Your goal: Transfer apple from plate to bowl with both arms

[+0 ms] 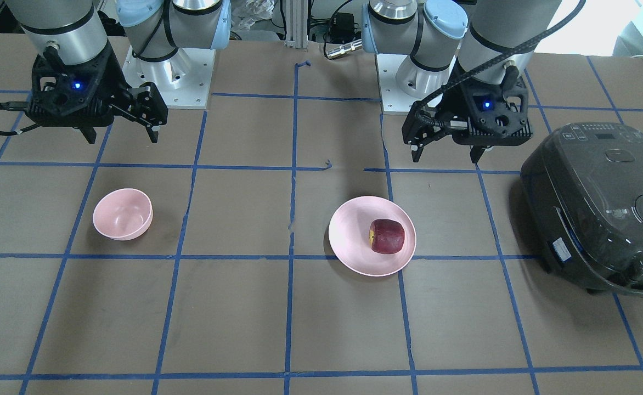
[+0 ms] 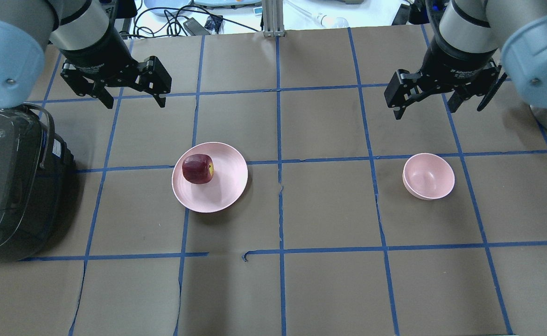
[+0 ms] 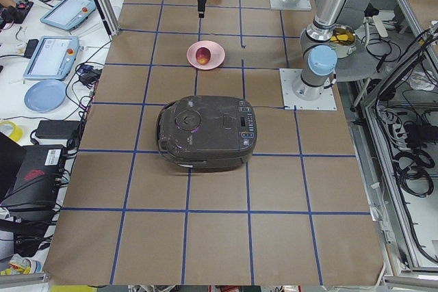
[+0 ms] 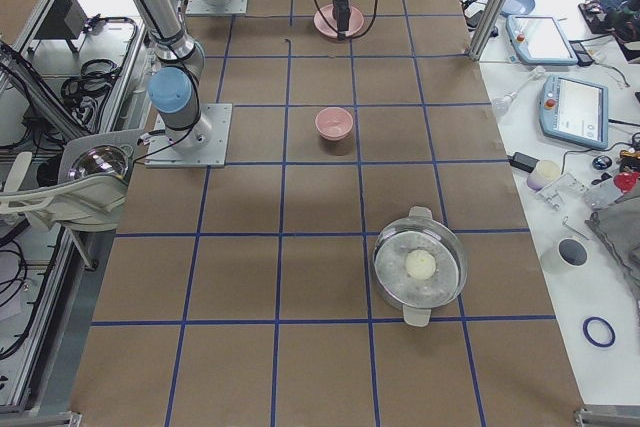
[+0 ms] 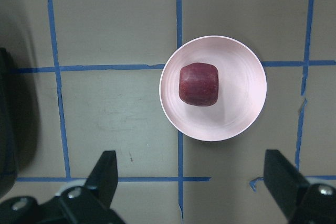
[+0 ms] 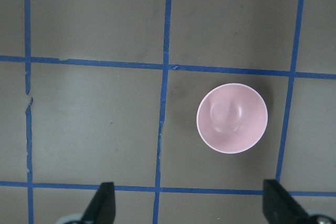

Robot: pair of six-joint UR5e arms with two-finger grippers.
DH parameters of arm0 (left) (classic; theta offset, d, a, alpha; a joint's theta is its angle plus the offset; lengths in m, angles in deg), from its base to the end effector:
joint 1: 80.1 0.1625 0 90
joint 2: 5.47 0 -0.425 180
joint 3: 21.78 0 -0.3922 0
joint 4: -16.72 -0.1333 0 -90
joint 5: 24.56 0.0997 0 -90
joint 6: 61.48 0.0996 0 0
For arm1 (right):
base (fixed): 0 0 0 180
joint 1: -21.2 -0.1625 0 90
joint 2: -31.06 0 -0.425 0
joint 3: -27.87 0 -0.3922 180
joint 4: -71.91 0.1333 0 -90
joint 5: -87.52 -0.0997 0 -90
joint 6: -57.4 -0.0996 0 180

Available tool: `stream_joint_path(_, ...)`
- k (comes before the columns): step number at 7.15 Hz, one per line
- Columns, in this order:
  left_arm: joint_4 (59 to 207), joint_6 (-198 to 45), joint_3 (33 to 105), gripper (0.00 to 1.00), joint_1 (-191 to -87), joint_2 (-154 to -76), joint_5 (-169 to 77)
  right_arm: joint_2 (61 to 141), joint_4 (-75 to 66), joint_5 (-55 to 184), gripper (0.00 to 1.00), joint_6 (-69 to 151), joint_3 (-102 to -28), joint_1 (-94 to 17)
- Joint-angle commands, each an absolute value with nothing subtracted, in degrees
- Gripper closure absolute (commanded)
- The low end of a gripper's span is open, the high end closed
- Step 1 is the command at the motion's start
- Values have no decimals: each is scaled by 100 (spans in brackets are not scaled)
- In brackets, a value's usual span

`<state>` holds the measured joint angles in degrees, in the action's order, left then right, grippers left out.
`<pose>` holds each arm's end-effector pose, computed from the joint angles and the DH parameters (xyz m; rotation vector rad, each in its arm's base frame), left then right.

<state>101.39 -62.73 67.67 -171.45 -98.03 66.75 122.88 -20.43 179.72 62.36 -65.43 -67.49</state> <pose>-0.1431 -0.5130 0.4797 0.0017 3.1187 -0.0912 0.1185 -0.4826 0.4791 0.0984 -3.1008 0.0200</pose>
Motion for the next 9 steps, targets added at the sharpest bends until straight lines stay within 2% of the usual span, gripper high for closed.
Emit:
stream_joint_path(1,8939,-6280,7432,0,-17229,-10266,6466,11942,-2029,17998,0,6338,-6556,-6346)
stream_joint_path(3,7628,-6227,8566,0,-17309,-10469,6438,11442,-2438,17894,0,6504,-6721,-5714)
stream_joint_path(4,7204,-6279,8806,0,-17300,-10609,6447,11299,-2607,17910,0,7271,-6949,-5380)
stream_joint_path(9,6813,-6755,8949,0,-17309,-11339,6447,10438,-3942,17962,0,7630,-8040,-4946)
